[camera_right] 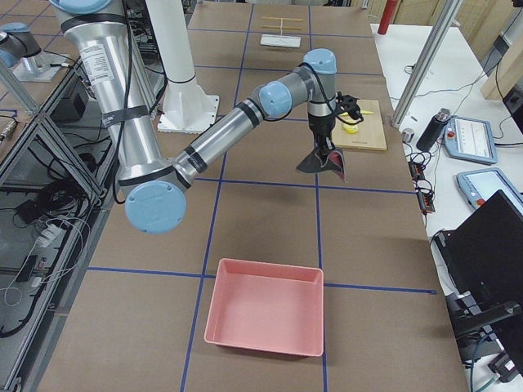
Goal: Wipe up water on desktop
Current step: 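Carry the cloth to the pink tray and open the right gripper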
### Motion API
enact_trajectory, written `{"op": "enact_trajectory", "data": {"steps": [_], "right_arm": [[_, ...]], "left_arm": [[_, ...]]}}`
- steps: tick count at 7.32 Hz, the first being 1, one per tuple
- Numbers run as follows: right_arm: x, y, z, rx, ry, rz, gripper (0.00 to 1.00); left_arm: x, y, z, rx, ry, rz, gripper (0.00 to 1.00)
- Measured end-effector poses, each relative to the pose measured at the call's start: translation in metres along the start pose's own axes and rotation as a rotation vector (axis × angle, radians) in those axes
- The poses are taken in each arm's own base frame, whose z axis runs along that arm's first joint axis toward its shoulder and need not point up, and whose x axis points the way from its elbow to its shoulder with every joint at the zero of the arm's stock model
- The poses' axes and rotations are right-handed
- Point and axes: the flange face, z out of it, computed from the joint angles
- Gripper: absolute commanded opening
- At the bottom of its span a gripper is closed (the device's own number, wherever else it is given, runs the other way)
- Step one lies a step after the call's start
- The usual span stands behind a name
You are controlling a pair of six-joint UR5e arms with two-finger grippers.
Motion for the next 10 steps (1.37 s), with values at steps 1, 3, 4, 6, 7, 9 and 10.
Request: {"op": "enact_trajectory", "data": {"steps": [1,3,4,6,7,9,10], "right_arm": [[0.053,0.029,0.000,-0.023,0.019,-0.006,0.00],[0.141,0.099,-0.003,-0.059,0.027,0.046,0.00],[0.178,0.137,-0.006,-0.070,0.031,0.056,0.00],[0.246,0.208,-0.008,-0.088,0.034,0.032,0.00],[0.274,0.234,-0.006,-0.097,0.030,0.011,0.00],[0.301,0.259,-0.002,-0.105,0.024,-0.004,1.00],[0.304,0.259,-0.003,-0.103,0.026,-0.008,1.00]], "left_arm": [[0.000,0.000,0.000,0.000,0.000,0.000,0.99],[0.000,0.000,0.001,-0.001,0.000,-0.001,0.99],[0.000,0.000,0.001,-0.002,0.000,0.000,0.99],[0.000,0.000,0.001,0.000,0.000,0.001,0.99],[0.000,-0.001,0.000,0.002,0.000,0.002,0.99],[-0.001,-0.001,0.001,0.001,0.000,0.001,0.99],[-0.001,-0.001,0.001,0.002,0.000,0.001,0.99]]}}
